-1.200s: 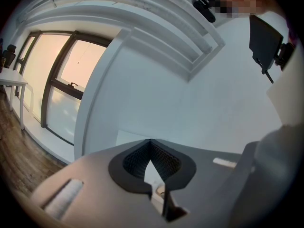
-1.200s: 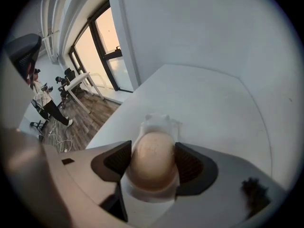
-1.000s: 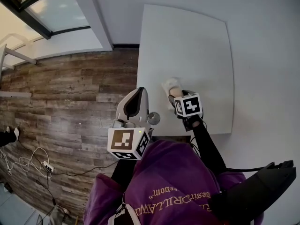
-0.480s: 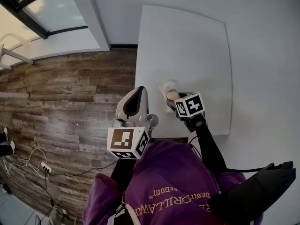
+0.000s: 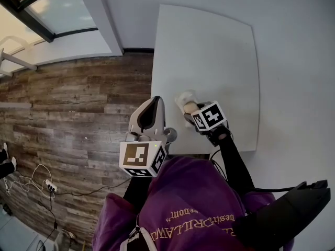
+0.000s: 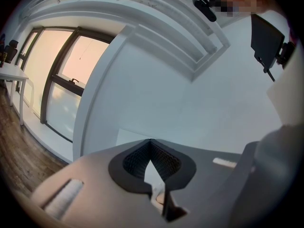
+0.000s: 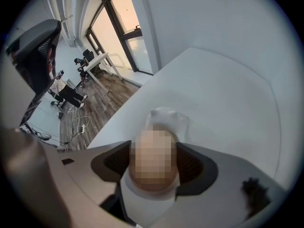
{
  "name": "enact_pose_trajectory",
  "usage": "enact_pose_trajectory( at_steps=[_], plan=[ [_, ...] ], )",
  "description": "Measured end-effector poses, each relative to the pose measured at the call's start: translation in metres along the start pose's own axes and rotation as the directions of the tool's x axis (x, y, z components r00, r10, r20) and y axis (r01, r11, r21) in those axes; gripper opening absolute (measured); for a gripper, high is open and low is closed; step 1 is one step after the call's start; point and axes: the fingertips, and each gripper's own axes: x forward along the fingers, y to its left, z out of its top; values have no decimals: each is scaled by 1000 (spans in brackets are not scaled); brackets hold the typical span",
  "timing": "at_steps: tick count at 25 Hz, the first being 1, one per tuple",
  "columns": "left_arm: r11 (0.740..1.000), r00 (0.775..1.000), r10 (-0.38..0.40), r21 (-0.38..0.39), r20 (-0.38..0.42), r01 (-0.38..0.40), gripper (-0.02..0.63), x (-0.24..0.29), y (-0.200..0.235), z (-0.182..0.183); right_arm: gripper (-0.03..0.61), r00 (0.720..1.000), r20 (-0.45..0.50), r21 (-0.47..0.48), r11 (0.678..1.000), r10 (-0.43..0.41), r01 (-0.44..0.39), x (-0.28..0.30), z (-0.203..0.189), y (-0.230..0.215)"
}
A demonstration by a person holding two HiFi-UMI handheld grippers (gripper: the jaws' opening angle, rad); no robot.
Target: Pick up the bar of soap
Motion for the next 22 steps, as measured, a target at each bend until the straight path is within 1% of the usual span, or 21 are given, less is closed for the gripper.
enact_pose_trajectory(
  at_steps=[11,17,22],
  plan=[
    [1000,1000,-7,1,6,7,5,6,2,2,282,999,-40,16,1000,-6,6,2,-2,-2],
    [1000,1000,8,-4,6,-8,5,5,9,3,282,1000,-27,-7,1000,-14,13,-4,-1,1],
    [1000,1000,14,-6,4,-14,5,4,11,3,282,1000,-10,12,1000,-10,10,-10,-1,-2]
  ],
)
